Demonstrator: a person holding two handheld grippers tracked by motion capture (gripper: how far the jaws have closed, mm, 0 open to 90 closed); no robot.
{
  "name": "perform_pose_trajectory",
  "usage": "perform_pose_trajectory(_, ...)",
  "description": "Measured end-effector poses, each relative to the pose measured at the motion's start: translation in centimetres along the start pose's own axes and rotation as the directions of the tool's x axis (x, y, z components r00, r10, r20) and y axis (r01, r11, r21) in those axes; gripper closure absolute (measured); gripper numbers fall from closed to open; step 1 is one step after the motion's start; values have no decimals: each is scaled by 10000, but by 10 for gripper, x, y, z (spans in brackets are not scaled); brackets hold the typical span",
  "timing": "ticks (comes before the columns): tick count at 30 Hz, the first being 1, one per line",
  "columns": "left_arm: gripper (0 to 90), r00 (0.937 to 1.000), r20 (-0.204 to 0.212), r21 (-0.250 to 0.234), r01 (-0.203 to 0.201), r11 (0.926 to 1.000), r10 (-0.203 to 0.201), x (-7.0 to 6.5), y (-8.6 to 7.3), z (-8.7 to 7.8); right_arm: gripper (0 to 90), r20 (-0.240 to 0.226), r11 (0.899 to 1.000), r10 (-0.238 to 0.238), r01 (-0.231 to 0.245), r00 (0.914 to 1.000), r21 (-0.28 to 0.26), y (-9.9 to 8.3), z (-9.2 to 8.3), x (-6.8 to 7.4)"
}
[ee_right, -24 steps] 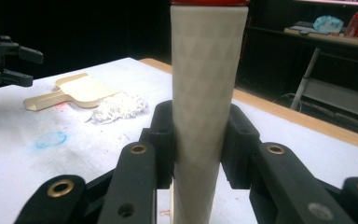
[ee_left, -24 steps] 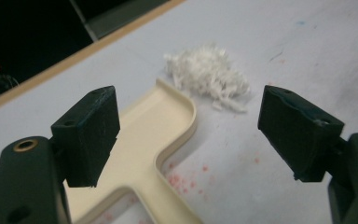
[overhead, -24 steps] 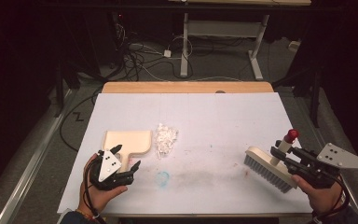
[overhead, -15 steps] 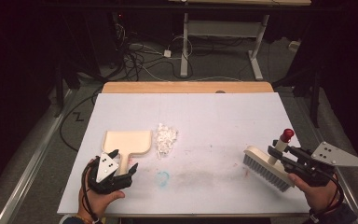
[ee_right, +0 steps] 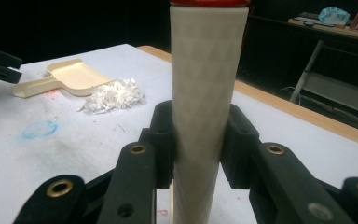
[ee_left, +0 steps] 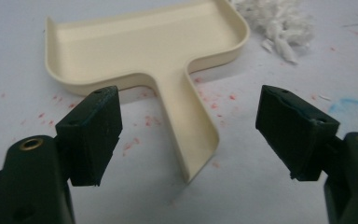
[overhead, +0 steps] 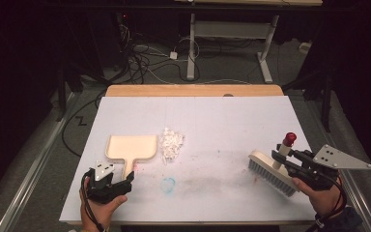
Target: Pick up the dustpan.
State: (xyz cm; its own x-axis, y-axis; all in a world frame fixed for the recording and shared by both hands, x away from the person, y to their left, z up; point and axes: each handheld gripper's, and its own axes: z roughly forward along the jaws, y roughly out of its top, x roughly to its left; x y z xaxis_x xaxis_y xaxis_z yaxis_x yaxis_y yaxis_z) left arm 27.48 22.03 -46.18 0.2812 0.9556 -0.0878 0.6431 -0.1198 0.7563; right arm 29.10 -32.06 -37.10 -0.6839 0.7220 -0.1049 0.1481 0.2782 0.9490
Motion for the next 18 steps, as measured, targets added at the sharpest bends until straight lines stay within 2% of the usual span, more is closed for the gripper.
perform_pose_trajectory(1,217,9991,-210,366,366,9987,-359,3,1,10,701,21,10000,19,-19,10000,-50,0,1,0)
perform_pose_trajectory(2,217,9991,-210,366,366,9987,-359,3,1,10,701,5,10000,82,-82,10000,-22,-1,1,-1)
perform_pose_trajectory(3,218,9991,-243,735,366,9966,-349,5,5,23,701,1,9999,89,-89,10000,48,-1,2,-2)
perform_pose_trajectory(4,219,9991,-243,735,366,9966,-349,5,5,23,701,1,9999,89,-89,10000,48,-1,2,-2)
perform_pose_trajectory(7,283,9990,-351,1032,327,9941,-292,7,10,38,701,137,9999,69,-70,9999,72,-2,4,-2)
perform_pose_trajectory(8,315,9993,-321,1070,242,9940,-209,7,11,42,701,177,9999,101,-103,9998,84,-2,4,-2)
perform_pose_trajectory(9,327,9984,-526,1380,-115,9904,189,8,14,50,701,188,9999,62,-64,9998,132,-2,5,-3)
perform_pose_trajectory(10,320,9984,-526,1380,-115,9904,189,8,14,50,701,176,9998,135,-137,9998,127,-3,6,-3)
perform_pose_trajectory(15,397,9983,-482,1487,-241,9886,316,12,23,58,701,197,9998,95,-98,9998,160,-4,7,-2)
perform_pose_trajectory(16,432,9987,-490,1519,-84,9884,160,16,25,59,701,188,9999,53,-55,9998,133,-4,7,-3)
perform_pose_trajectory(18,557,9982,-567,1535,-113,9881,202,17,26,59,701,189,9997,173,-177,9997,191,-4,7,-2)
